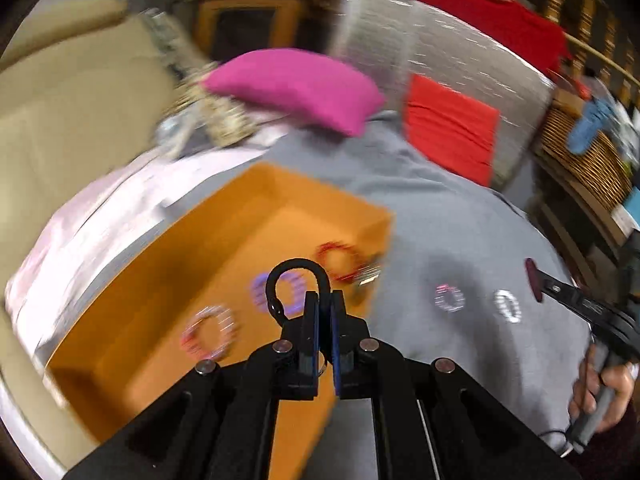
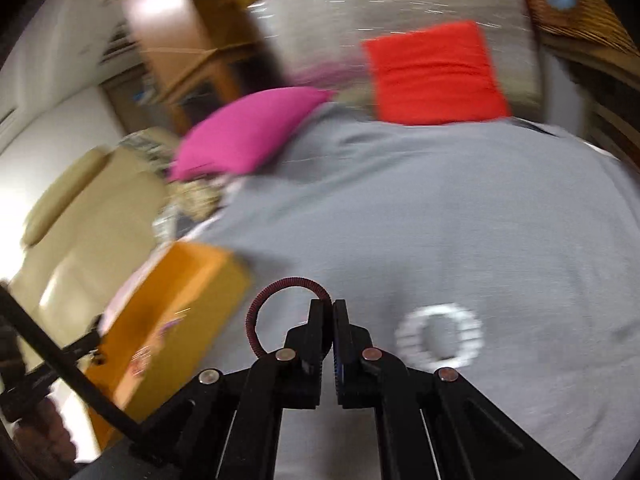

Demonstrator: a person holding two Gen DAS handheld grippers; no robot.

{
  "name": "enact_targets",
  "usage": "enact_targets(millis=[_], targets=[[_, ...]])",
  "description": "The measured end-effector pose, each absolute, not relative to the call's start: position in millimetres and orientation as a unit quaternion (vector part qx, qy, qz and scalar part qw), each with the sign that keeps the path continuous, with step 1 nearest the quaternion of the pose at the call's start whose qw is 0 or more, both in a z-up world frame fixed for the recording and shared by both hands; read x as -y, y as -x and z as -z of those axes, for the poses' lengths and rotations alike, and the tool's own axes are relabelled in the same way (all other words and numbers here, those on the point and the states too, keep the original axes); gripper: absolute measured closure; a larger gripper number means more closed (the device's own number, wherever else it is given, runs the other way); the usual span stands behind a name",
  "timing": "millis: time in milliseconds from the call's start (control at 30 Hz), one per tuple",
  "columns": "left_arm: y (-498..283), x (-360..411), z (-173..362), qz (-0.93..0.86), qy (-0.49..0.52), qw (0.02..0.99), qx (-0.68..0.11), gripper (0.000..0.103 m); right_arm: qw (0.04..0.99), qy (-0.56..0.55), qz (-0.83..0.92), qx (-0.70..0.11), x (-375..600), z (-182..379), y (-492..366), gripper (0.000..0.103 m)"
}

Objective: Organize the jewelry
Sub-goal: 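Carry the hair tie and dark red bangle into the orange box and release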

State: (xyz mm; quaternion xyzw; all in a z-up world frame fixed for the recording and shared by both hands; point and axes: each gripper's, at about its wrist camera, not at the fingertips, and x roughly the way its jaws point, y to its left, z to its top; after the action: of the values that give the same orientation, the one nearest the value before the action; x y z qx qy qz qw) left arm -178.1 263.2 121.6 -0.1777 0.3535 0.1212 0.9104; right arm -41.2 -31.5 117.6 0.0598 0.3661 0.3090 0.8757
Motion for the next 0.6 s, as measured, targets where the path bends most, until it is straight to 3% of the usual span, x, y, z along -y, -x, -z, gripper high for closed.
enact_targets(millis=[300, 600], targets=[[230, -310, -96, -0.175, 0.223, 0.882, -0.376, 0.098, 0.827, 0.003, -0.416, -0.378, -95, -109, 126, 0.098], [245, -327, -74, -0.214, 0.248, 0.853, -0.406, 0.097, 0.803, 0.041, -0.428, -0.413, -161, -79, 142, 0.095]])
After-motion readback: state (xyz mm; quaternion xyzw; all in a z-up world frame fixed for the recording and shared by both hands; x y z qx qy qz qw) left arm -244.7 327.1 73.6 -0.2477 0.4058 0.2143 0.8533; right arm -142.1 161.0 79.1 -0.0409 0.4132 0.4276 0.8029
